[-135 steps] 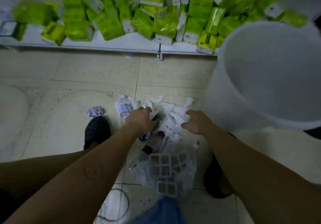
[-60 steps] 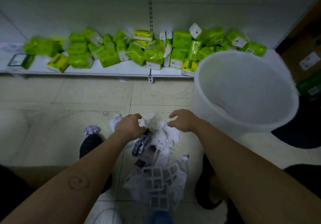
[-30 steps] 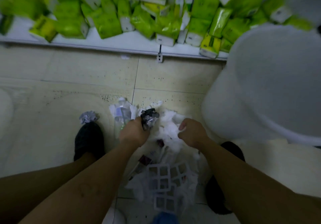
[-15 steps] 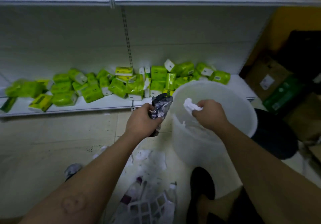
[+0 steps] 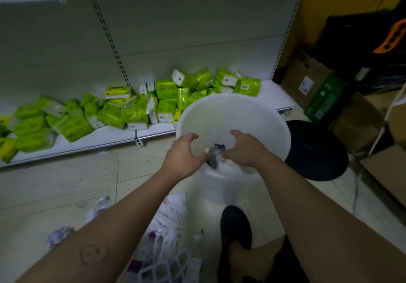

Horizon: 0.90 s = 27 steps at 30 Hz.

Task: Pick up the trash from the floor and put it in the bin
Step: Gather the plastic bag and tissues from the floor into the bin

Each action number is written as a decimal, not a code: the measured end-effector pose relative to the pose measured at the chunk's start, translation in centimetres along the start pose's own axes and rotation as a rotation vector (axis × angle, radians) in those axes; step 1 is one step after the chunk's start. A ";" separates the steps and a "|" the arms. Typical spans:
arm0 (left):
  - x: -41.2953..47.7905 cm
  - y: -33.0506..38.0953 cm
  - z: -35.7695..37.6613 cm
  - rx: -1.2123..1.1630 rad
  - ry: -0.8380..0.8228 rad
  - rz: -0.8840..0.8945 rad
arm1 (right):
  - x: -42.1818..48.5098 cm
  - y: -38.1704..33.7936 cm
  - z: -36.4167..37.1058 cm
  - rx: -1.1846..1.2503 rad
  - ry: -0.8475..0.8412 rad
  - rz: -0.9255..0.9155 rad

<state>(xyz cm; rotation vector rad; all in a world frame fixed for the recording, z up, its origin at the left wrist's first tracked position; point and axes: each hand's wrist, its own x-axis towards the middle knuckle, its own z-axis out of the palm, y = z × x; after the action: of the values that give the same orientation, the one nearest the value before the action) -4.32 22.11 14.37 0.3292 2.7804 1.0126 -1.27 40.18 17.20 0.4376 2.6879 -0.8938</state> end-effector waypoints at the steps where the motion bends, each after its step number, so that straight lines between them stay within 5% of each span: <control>1: -1.0 -0.9 -0.2 0.044 -0.007 0.011 | -0.1 -0.6 0.5 -0.027 -0.026 -0.025; 7: -6.6 -8.1 -4.0 0.199 -0.083 -0.110 | -2.1 -5.6 5.3 -0.190 -0.066 -0.188; 13: -12.0 -15.7 -6.2 0.143 -0.124 -0.309 | -4.3 -9.0 13.4 -0.356 -0.375 -0.291; 27: -15.7 -29.9 3.1 0.190 -0.475 -0.592 | -4.1 -4.6 32.7 -0.254 -0.771 0.030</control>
<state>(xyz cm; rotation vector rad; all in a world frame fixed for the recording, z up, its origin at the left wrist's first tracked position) 7.00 -2.40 -6.15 -0.2061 2.3111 0.4546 6.11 15.74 -4.10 0.0472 2.0287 -0.5412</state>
